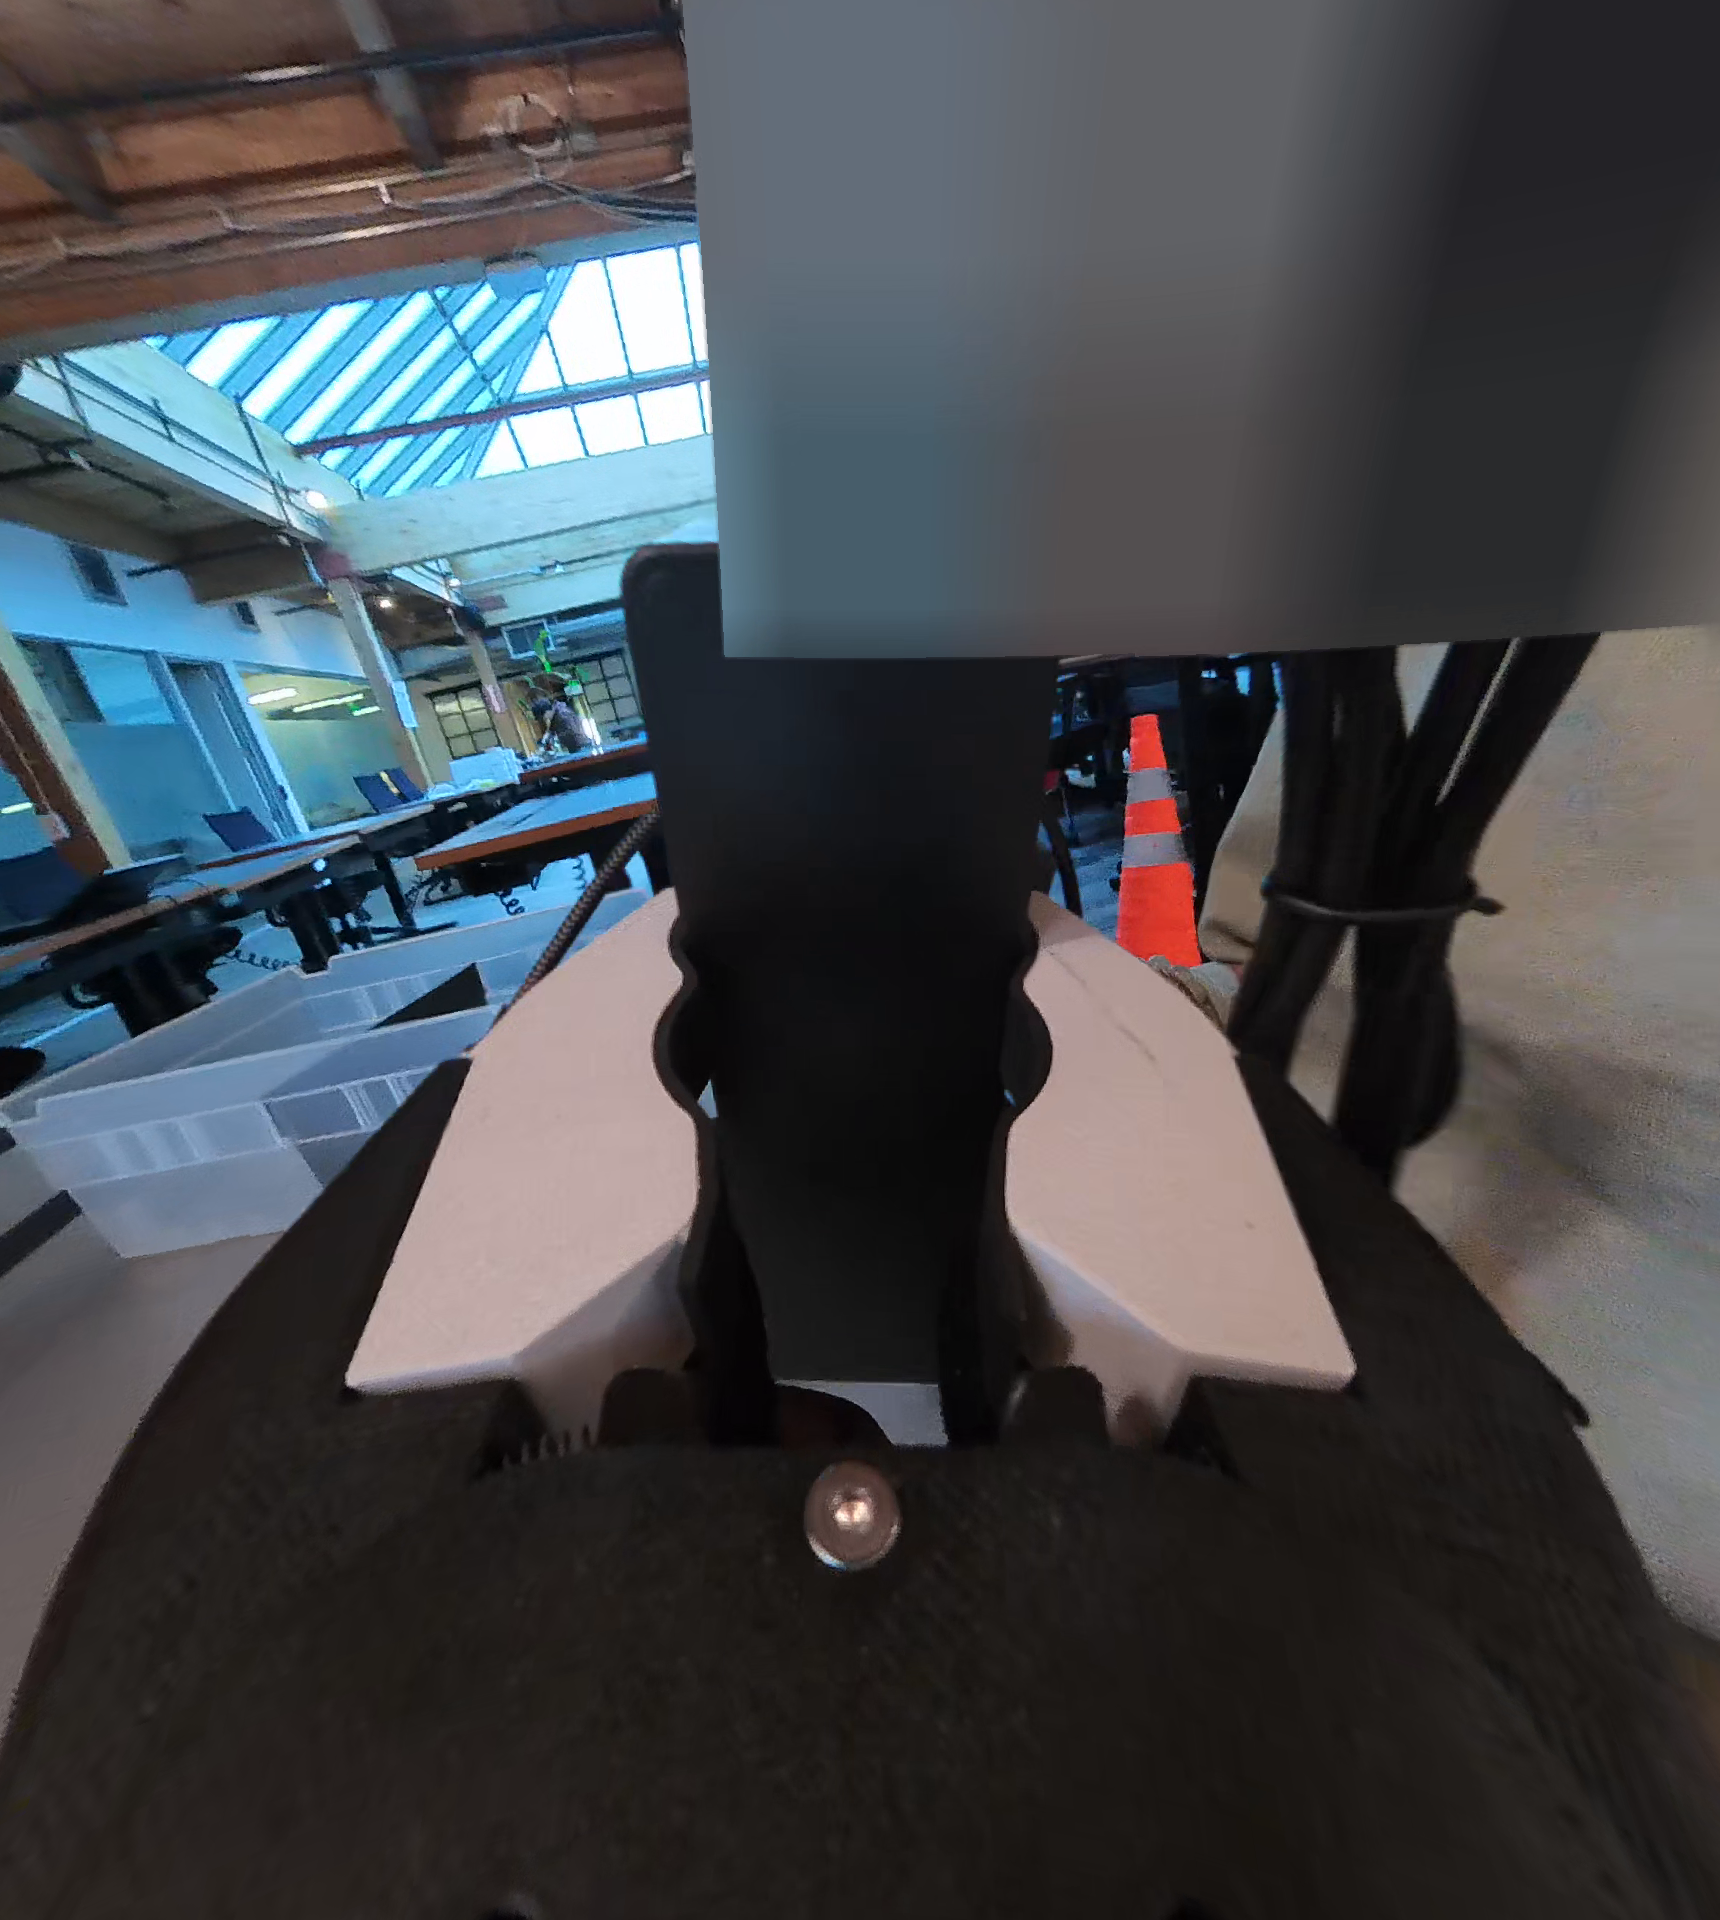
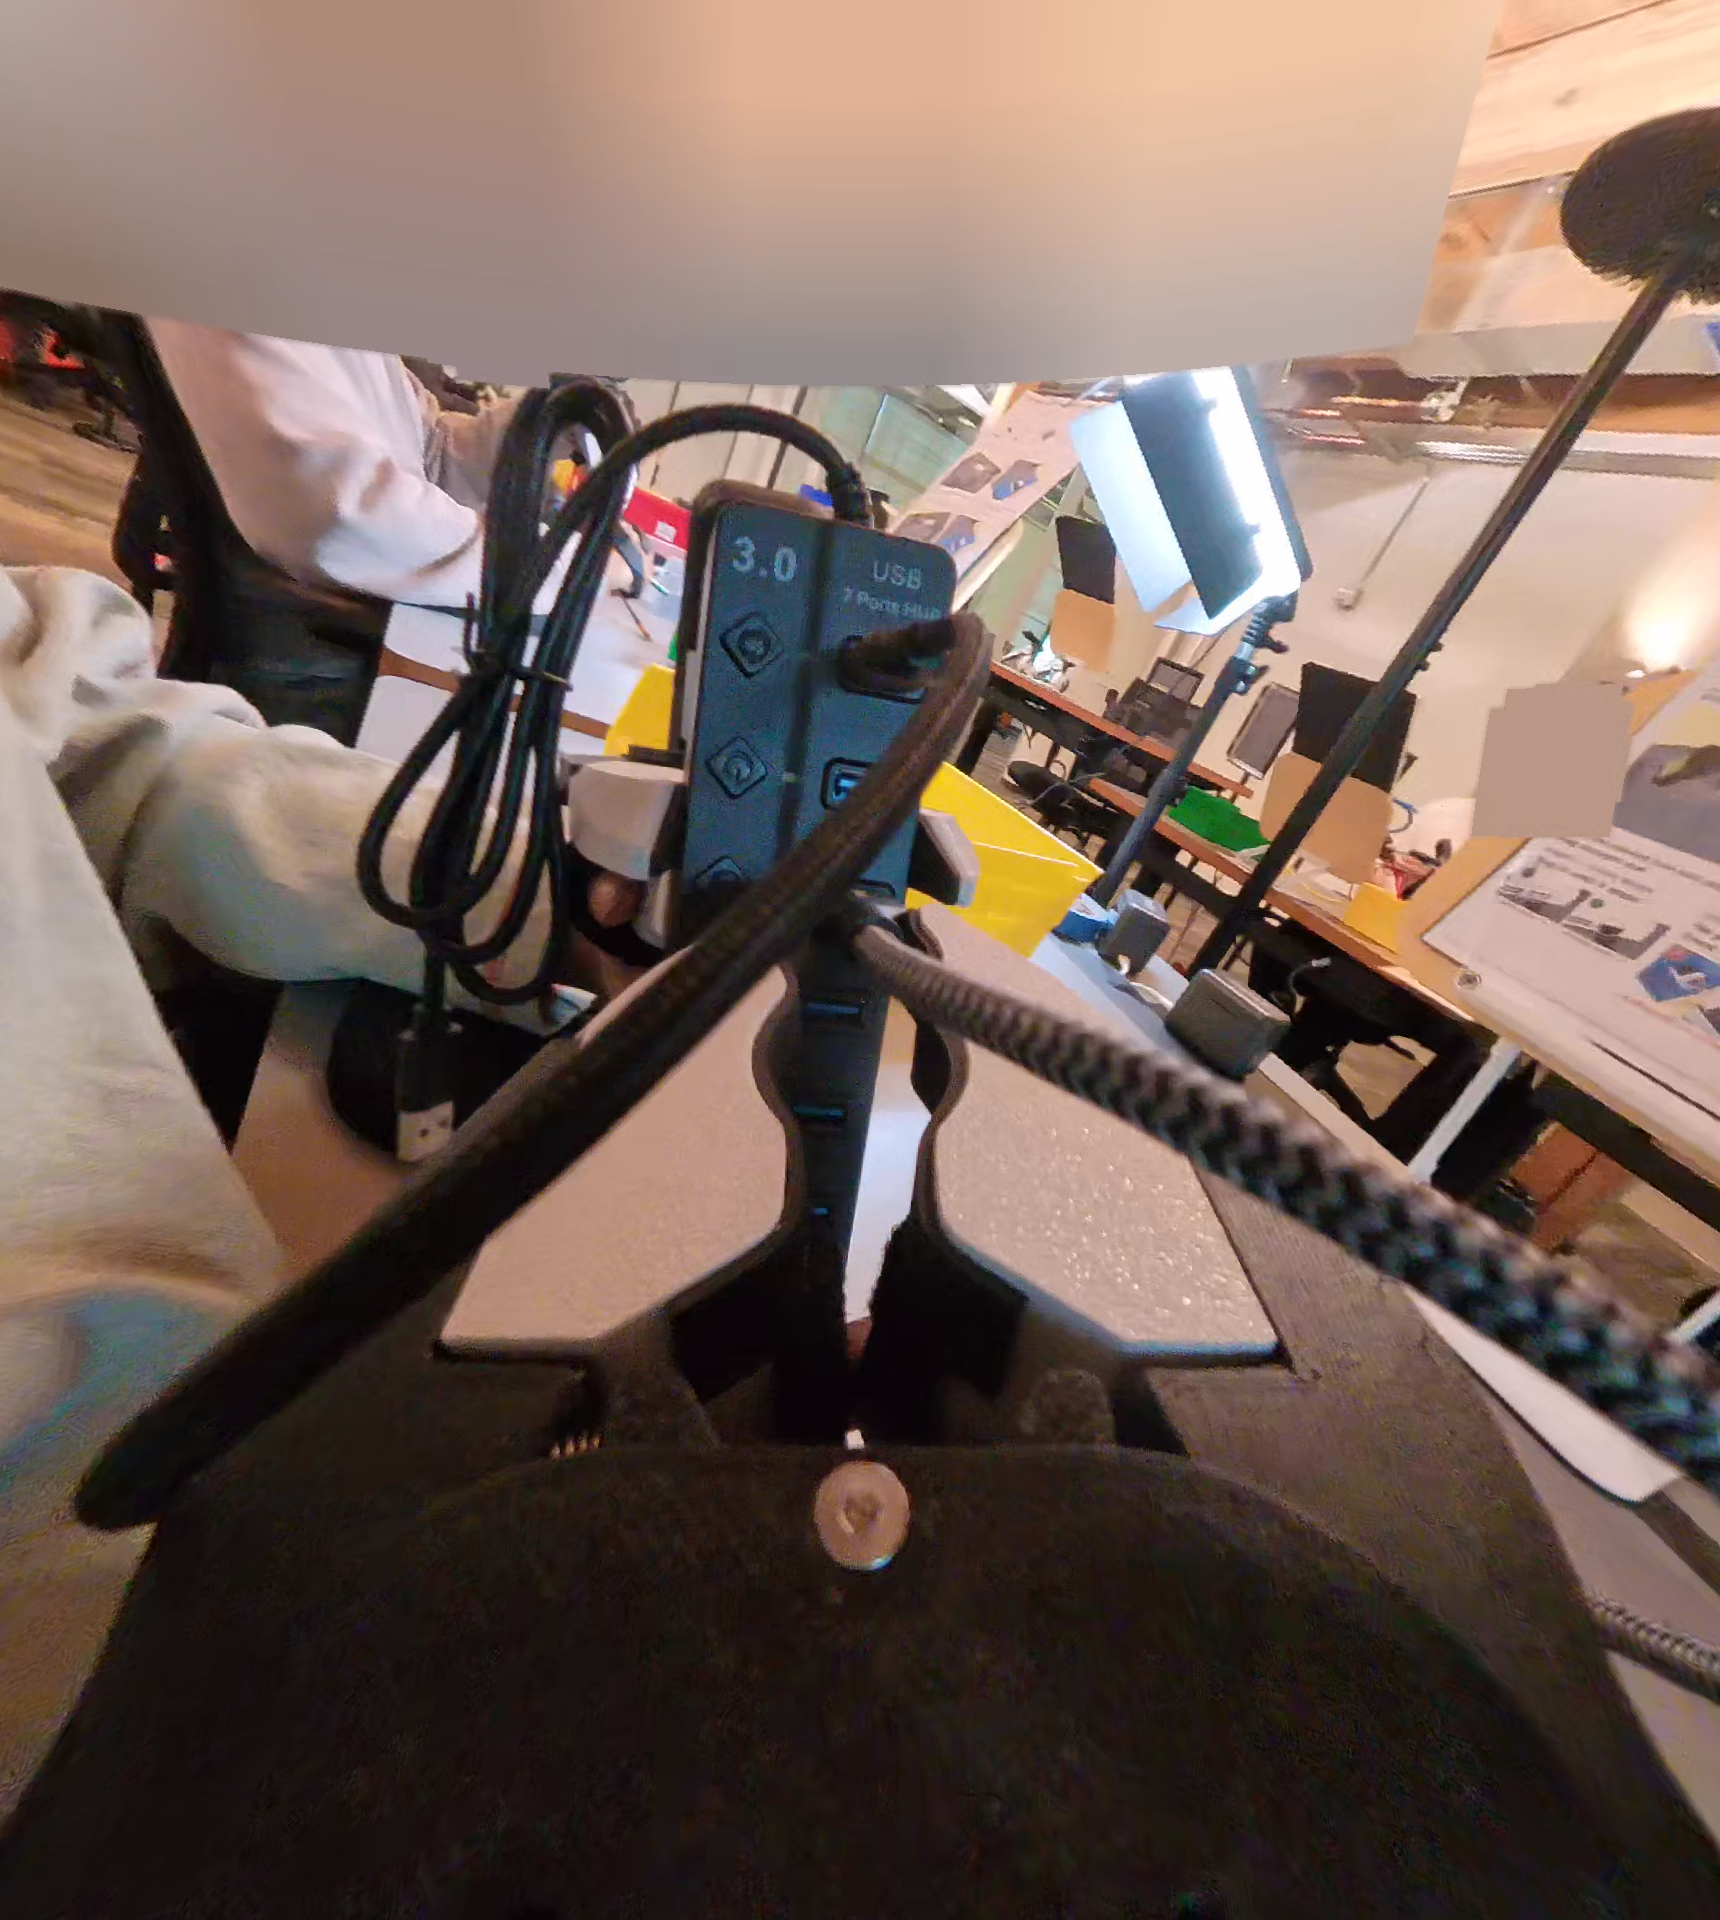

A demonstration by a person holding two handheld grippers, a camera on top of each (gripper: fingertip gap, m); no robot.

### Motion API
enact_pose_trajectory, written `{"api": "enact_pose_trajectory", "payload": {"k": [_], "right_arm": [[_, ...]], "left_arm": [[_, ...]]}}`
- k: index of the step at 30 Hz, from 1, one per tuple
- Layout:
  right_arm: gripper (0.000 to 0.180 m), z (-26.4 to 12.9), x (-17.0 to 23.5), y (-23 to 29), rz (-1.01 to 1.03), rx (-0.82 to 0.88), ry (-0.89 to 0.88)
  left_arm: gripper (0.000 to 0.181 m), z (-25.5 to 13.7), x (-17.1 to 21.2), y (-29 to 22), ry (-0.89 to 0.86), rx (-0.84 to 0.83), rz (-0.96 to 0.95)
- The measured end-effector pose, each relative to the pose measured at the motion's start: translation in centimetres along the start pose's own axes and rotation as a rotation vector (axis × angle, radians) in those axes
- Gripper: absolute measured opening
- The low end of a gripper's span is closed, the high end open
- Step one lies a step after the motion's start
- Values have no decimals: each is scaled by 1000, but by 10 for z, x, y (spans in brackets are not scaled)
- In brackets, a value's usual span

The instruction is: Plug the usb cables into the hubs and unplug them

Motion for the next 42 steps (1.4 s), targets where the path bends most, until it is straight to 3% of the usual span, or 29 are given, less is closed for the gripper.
{"api": "enact_pose_trajectory", "payload": {"k": [1, 6, 8, 11, 13, 15, 17, 19, 24, 30, 34, 38, 42], "right_arm": [[18, -1, -2, 2, 12, -29, -10], [16, -8, -1, 8, 134, -178, -83], [16, -6, 3, 3, 135, -122, -77], [18, -1, 5, -5, -40, 57, 30], [17, -1, 0, -2, -39, 38, 4], [16, -4, -3, 0, 44, -50, -58], [16, -20, -18, -2, 160, -124, -256], [17, -43, -28, -22, 286, -92, -389], [17, -71, -17, -46, 171, 82, -58], [18, -105, -45, -67, 160, 193, 81], [16, -120, -66, -102, 214, 261, 94], [16, -133, -82, -142, 345, 228, -79], [16, -158, -46, -183, 639, 199, -183]], "left_arm": [[54, 0, -1, -2, -5, 21, -7], [55, 3, 3, -14, 13, 126, -50], [54, 4, 4, -8, 21, 84, -45], [56, 1, 3, 6, 16, -55, 18], [54, 0, 0, 3, -7, -40, 30], [55, 2, -1, -3, -17, 14, -10], [55, -1, -5, -6, -56, 68, -59], [54, -11, -14, 1, -125, 73, -123], [54, -24, -18, 28, -181, -136, -92], [55, -14, 1, 32, -57, -202, -31], [55, -7, 15, 28, 44, -197, 22], [55, -3, 22, 22, 81, -162, 21], [54, -3, 30, 23, 125, -167, 27]]}}
Point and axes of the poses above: each gripper's, where its closed fingertips meet, z out along the fingers, x out of its underside, y = z × x across the jaws, the point moved 3 cm from there along -z, back along the fingers, and after that the axes turned 2 degrees about -x, right-handed, at the moved point
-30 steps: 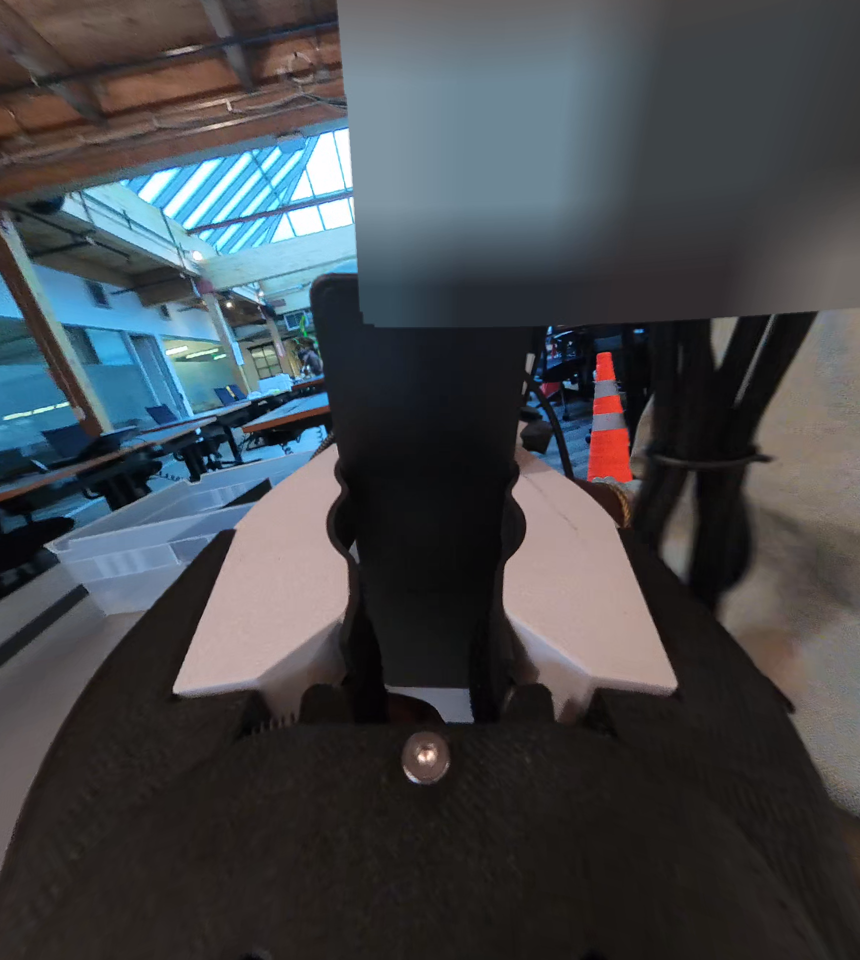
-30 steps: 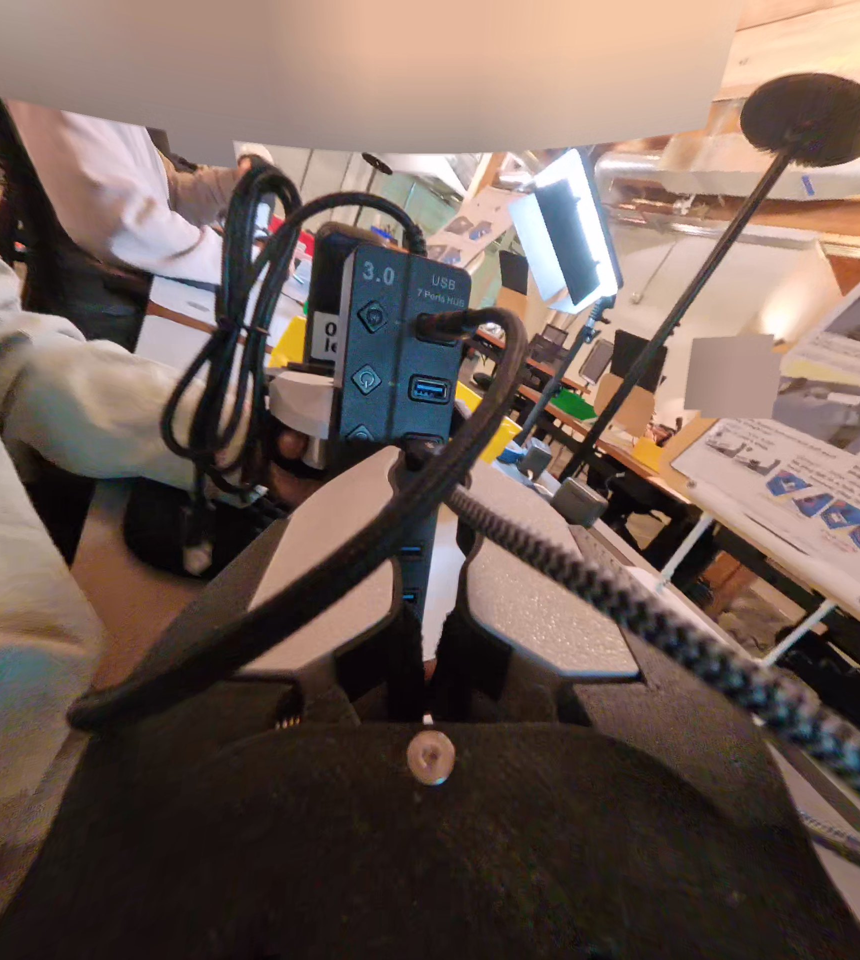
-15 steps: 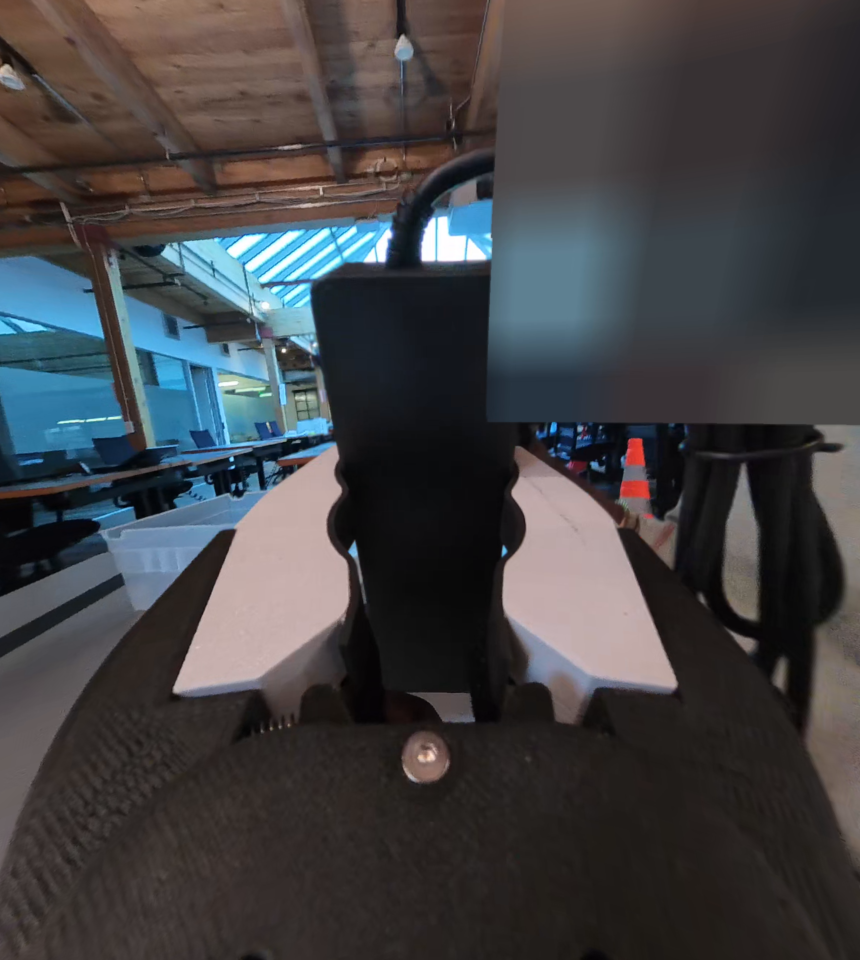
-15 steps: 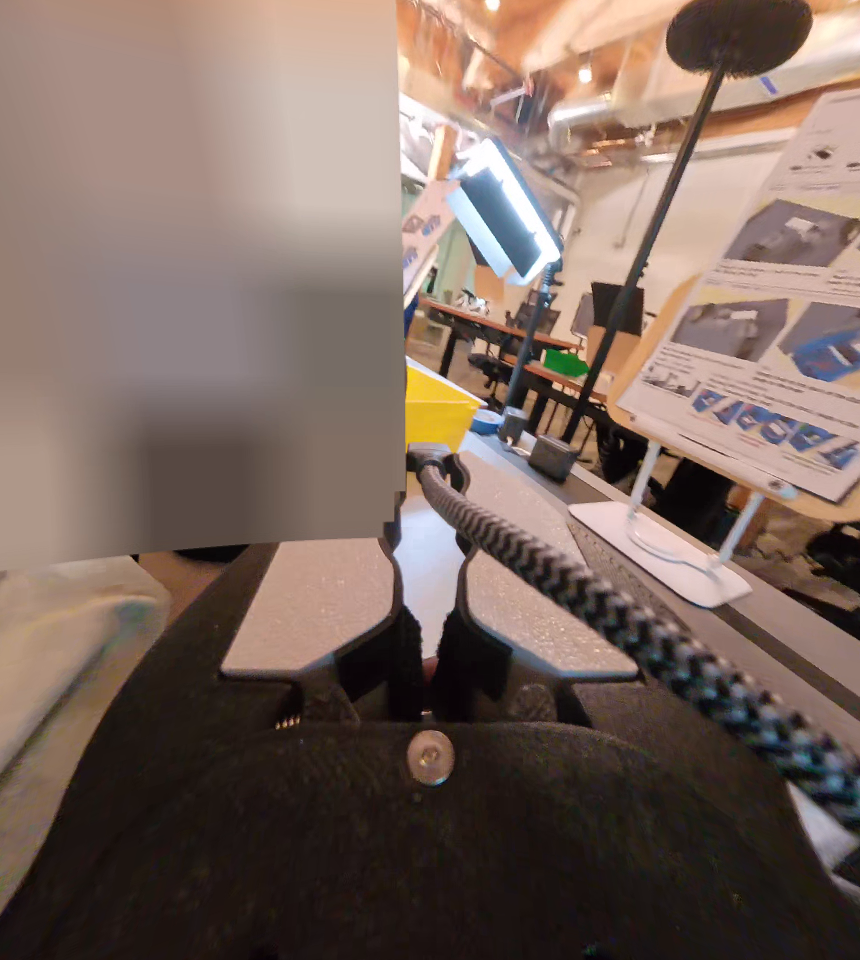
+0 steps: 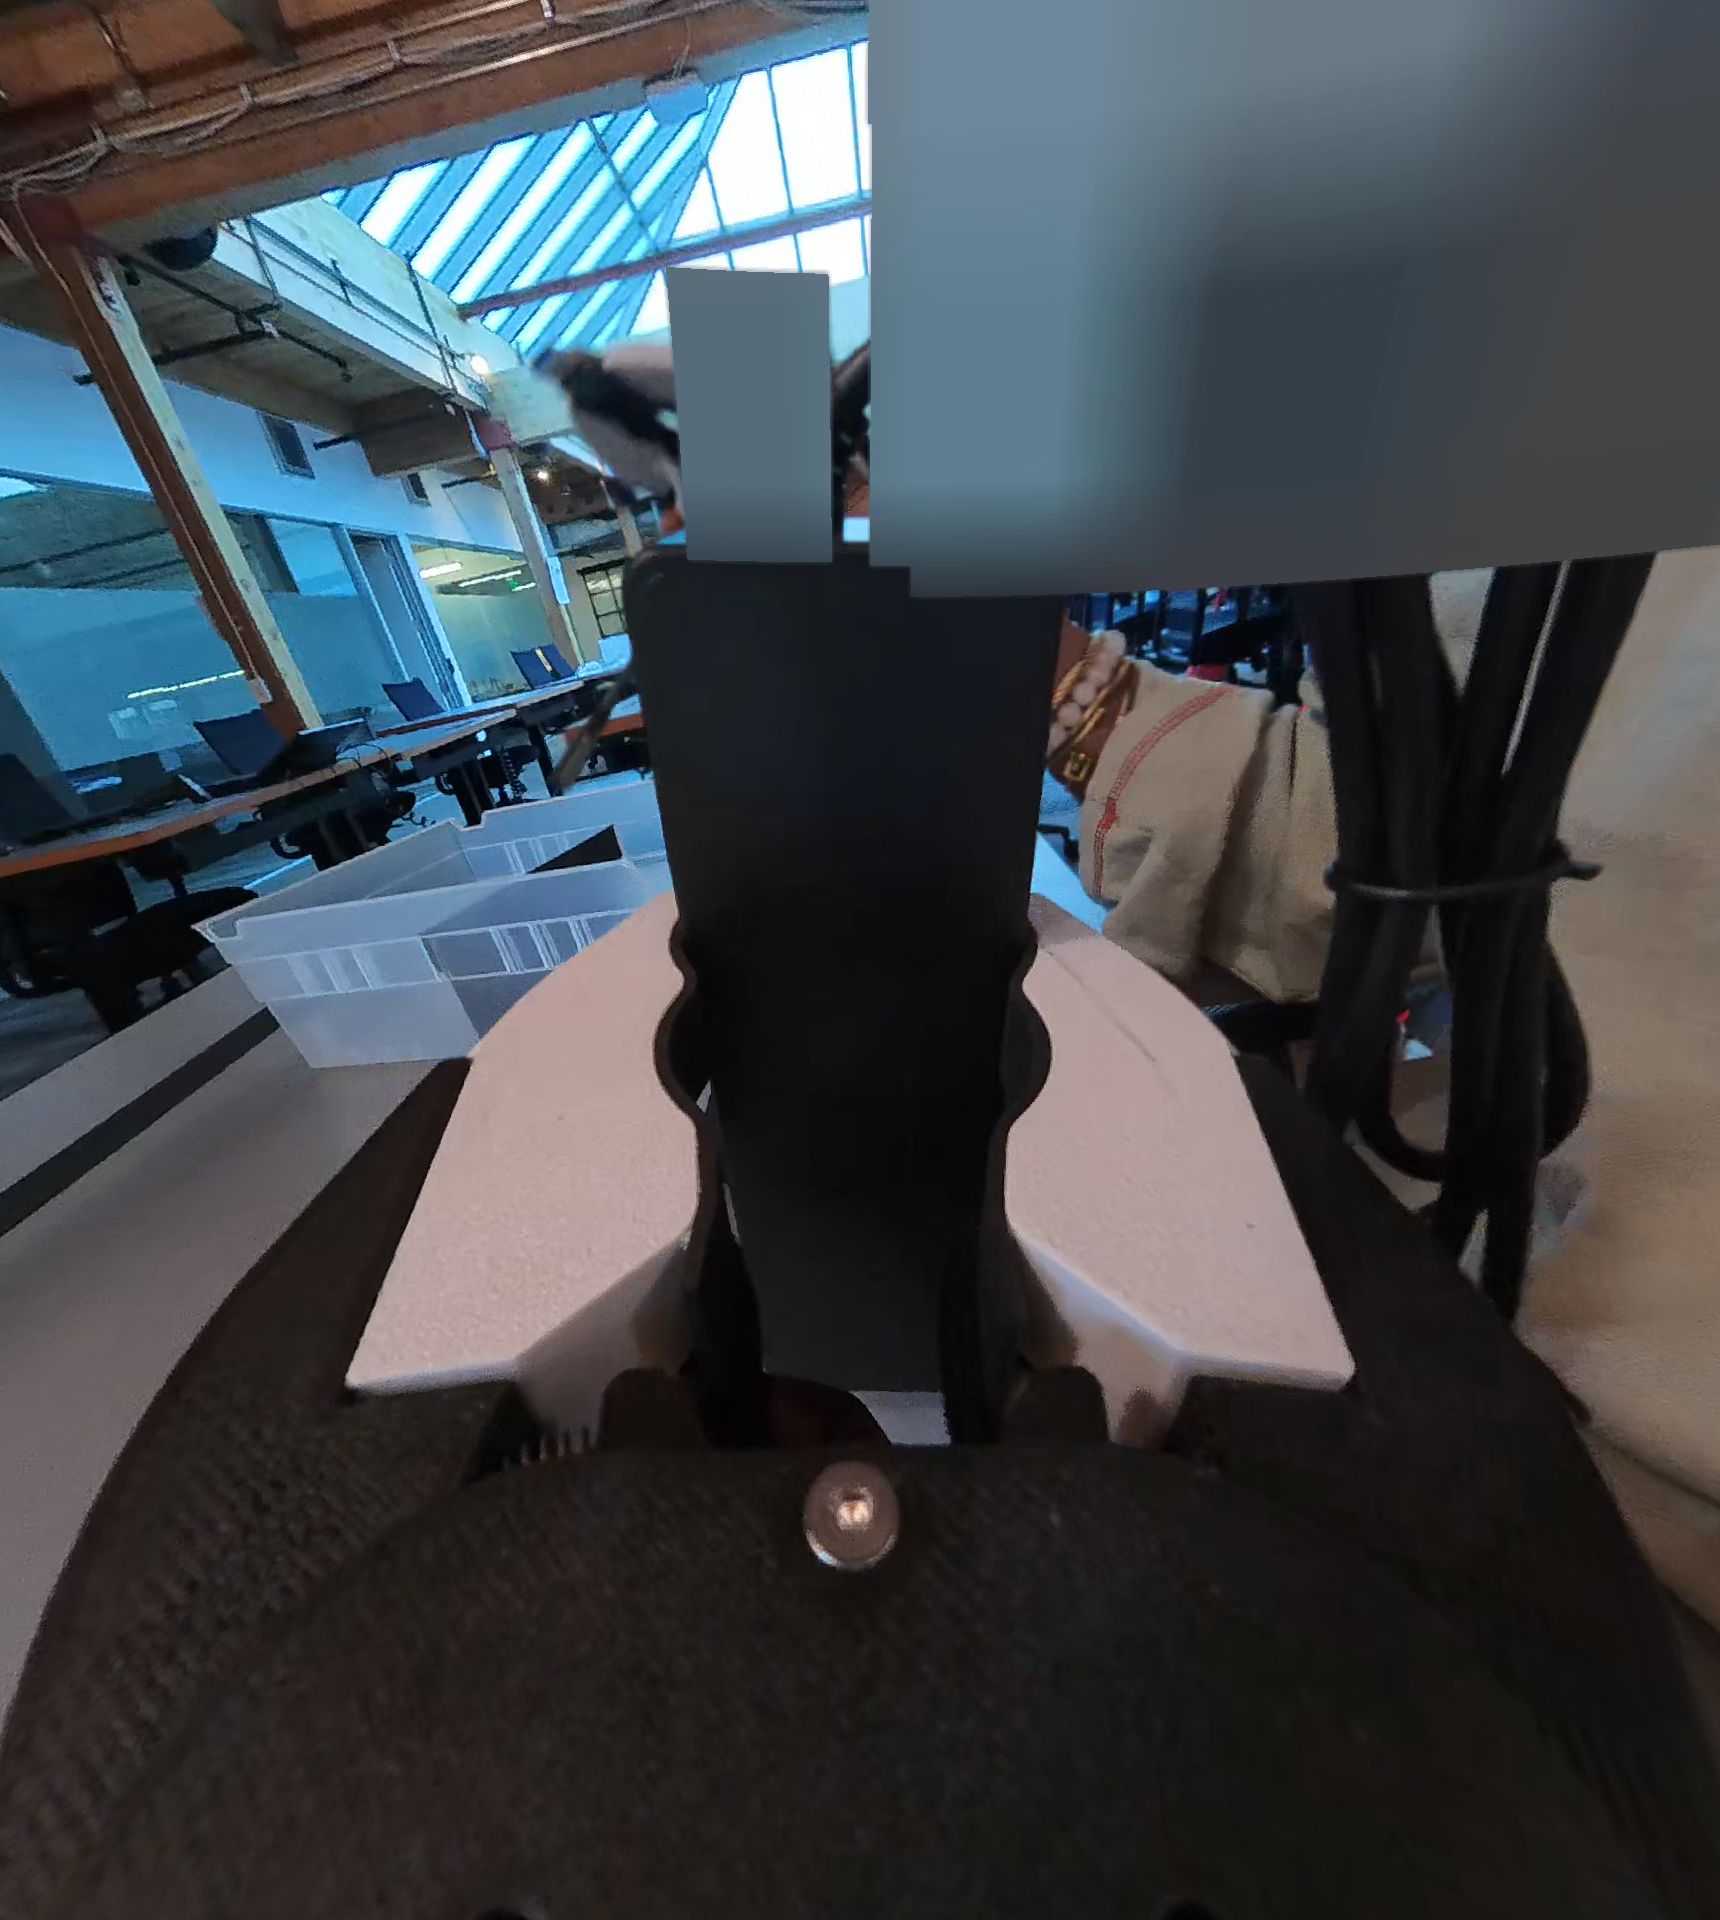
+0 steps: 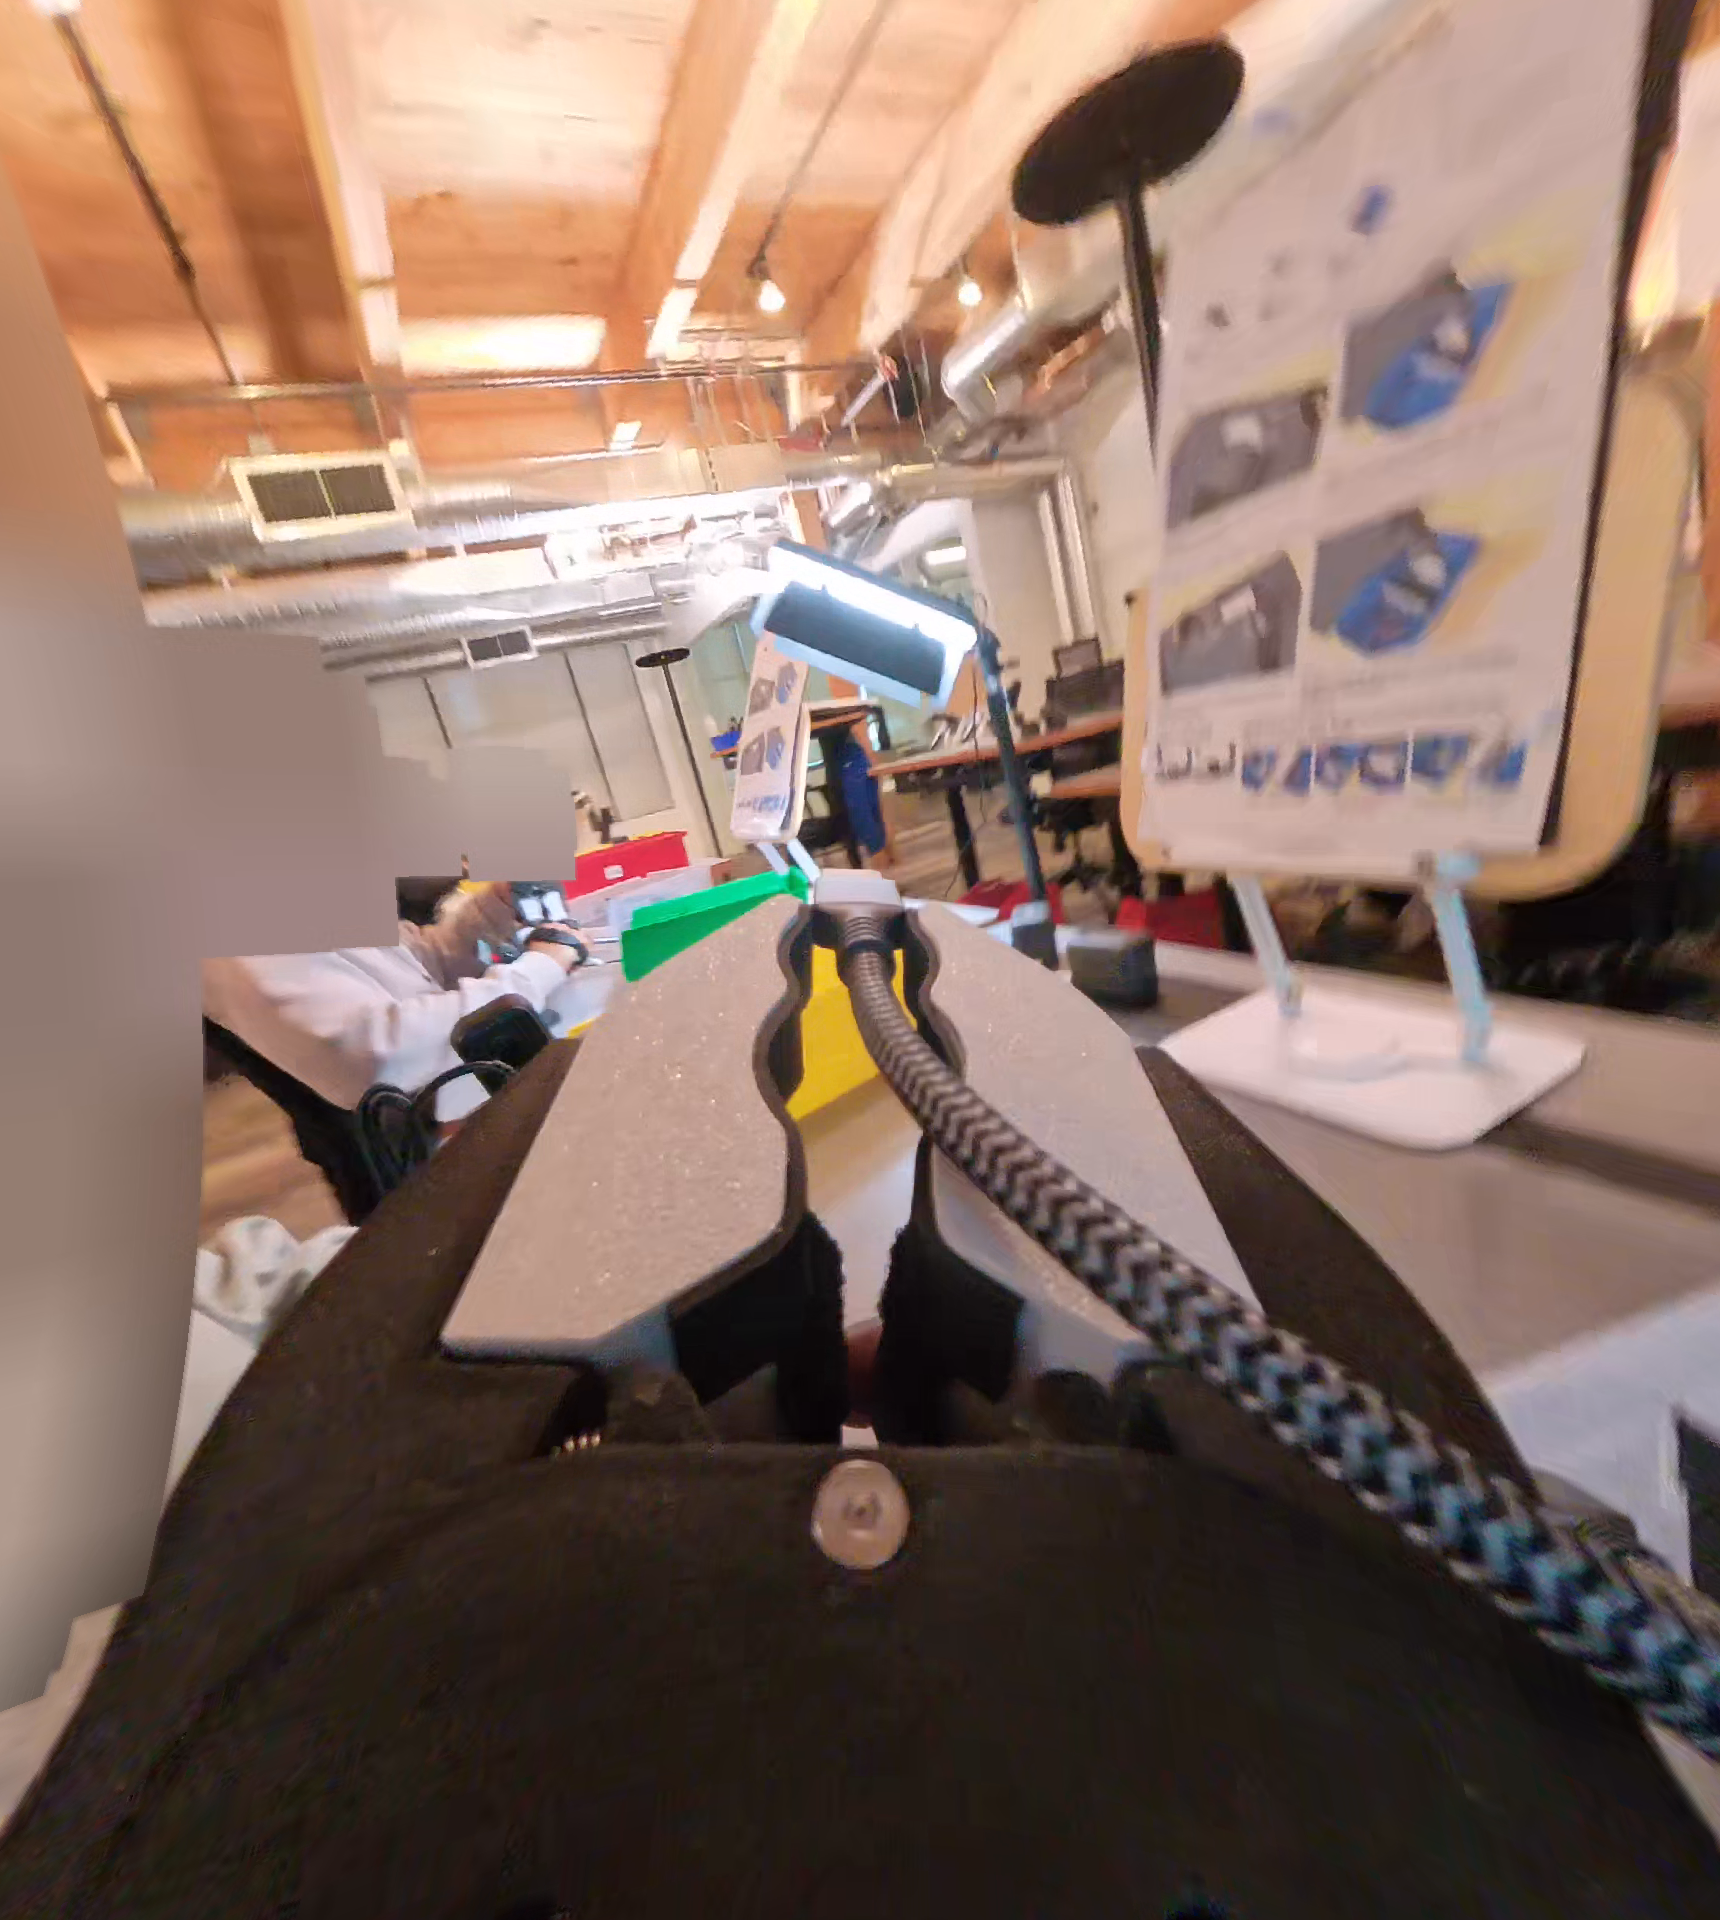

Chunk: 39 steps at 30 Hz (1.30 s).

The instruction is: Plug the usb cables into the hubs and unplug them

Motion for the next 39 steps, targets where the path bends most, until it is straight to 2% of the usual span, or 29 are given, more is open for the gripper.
{"api": "enact_pose_trajectory", "payload": {"k": [3, 8, 12, 16, 19, 26, 32, 36, 39], "right_arm": [[16, -21, 32, -48, 183, 84, 61], [16, -57, 99, -103, 186, 431, 409], [17, -72, 129, -116, 120, 605, 673], [35, -85, 148, -116, 38, 717, 951], [39, -96, 150, -110, -51, 802, 1154], [38, -103, 127, -84, -136, 860, 1320], [29, -104, 98, -74, -266, 931, 1218], [19, -124, 112, -81, -196, 944, 1297], [19, -136, 118, -89, -157, 980, 1311]], "left_arm": [[54, 1, 4, -2, 22, 8, 8], [55, 4, 8, -4, 50, 10, 27], [54, 4, 8, -3, 51, 2, 29], [54, 3, 9, -2, 53, -4, 31], [54, 4, 10, -2, 59, -6, 34], [54, 4, 14, -3, 92, 4, 45], [55, 5, 14, -3, 100, 5, 53], [55, 5, 15, -4, 105, 8, 57], [55, 6, 16, -4, 109, 9, 60]]}}
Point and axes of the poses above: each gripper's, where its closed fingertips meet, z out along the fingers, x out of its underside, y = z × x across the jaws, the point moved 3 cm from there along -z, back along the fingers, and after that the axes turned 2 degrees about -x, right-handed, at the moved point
